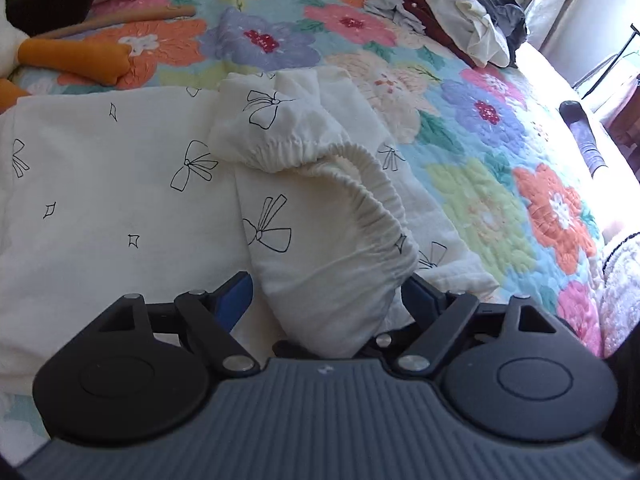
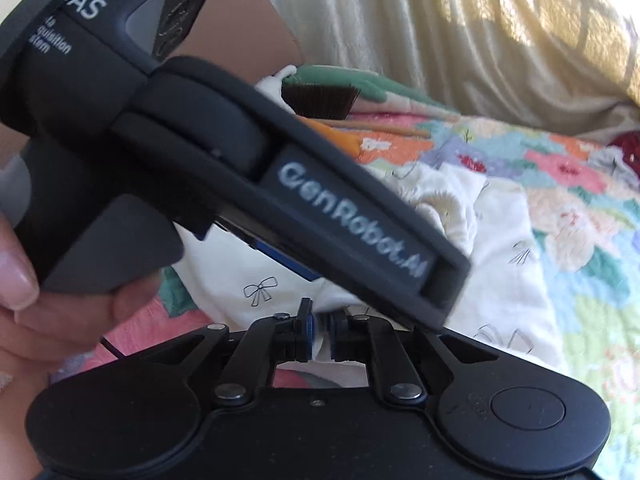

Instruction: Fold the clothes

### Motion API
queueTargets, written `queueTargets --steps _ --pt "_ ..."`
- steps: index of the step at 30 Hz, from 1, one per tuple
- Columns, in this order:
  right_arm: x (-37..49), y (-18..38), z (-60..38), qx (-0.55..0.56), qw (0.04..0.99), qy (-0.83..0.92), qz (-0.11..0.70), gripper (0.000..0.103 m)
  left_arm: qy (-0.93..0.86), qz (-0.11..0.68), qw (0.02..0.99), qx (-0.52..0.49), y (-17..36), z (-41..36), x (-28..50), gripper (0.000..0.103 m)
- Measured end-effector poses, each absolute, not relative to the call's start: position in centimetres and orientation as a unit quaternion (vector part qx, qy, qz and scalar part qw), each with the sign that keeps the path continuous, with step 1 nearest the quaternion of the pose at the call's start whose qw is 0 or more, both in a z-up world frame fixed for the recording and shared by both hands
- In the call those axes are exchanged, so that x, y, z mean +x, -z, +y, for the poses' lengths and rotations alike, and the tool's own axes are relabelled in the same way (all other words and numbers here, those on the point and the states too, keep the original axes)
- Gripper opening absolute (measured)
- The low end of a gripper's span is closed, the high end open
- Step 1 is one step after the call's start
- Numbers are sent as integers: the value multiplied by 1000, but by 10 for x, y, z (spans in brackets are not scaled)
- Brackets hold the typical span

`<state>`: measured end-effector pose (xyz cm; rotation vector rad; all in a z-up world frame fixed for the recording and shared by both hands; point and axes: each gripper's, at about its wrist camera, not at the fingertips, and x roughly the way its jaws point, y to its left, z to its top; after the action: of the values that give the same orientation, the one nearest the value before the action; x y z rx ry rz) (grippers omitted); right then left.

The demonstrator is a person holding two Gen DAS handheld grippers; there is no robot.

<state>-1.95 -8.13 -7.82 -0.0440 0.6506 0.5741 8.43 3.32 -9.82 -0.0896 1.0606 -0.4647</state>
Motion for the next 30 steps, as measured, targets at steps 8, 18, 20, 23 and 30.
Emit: queueTargets --steps 8,18,20,23,30 --pt "-20 81 -103 31 887 -302 347 13 132 460 872 -103 92 62 84 20" --pt "-1 73 -141 164 883 -253 360 32 86 489 836 -235 103 111 75 30" --pt "11 75 -140 172 884 -220 374 35 99 479 833 -259 100 113 75 54" --pt "26 69 -144 219 875 -231 365 38 142 454 819 -320 96 118 75 73" --pt "69 69 -115 157 890 -191 384 60 143 439 843 -275 92 107 86 30"
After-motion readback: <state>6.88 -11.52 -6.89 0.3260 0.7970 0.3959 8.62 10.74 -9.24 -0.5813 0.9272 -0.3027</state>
